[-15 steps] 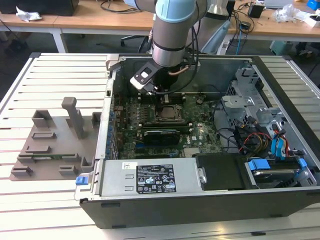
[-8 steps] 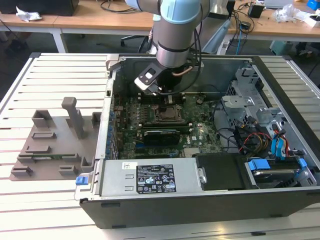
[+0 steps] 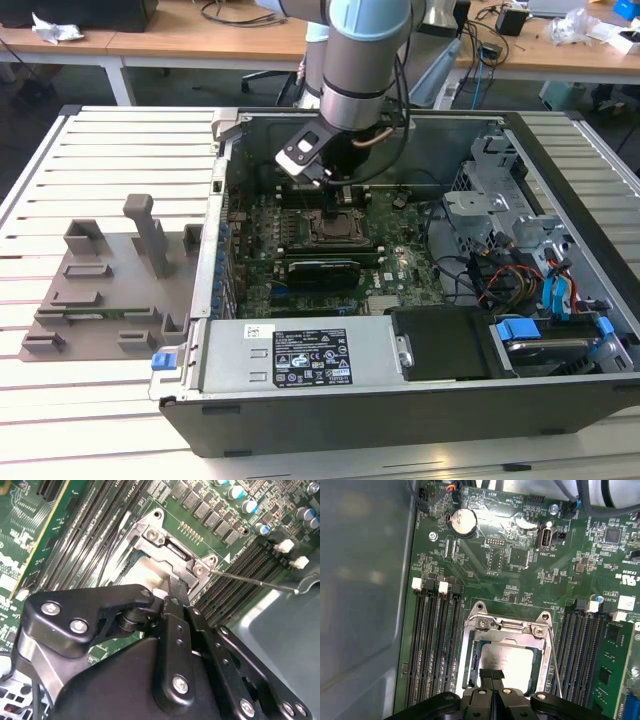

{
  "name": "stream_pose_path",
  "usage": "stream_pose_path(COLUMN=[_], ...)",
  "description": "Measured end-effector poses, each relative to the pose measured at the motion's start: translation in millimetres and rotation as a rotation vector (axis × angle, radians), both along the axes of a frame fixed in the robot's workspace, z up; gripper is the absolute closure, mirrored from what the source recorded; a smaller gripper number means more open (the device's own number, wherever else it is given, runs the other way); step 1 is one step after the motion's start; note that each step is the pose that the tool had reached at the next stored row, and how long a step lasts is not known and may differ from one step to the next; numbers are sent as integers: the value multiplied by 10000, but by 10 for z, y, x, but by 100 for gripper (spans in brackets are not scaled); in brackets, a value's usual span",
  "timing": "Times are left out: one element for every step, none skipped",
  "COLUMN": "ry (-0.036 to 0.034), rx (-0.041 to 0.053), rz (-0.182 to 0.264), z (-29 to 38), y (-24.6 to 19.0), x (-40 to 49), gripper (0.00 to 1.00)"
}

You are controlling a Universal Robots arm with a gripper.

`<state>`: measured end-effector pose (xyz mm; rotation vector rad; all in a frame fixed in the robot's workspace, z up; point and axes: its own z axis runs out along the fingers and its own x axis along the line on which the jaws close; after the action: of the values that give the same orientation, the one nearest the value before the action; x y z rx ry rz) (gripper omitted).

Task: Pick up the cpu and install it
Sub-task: 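Close the cpu cover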

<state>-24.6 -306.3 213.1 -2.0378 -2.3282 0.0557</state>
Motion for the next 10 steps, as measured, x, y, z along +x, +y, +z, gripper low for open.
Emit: stream_pose_path(ry=[-1,-1,0,0,0,0,0,0,0,0], rx=[0,0,0,0,-1,-1,-1,-2,-3,-5], rz=[0,-1,-1,0,0,-1,0,0,0,0], z=[15,26,37,52,62,77,91,103,110,122], y=[0,0,0,0,0,0,0,0,0,0], x=[2,3,4,5,5,5,6,6,6,6], gripper=[89,89,89,89,89,89,89,89,89,89])
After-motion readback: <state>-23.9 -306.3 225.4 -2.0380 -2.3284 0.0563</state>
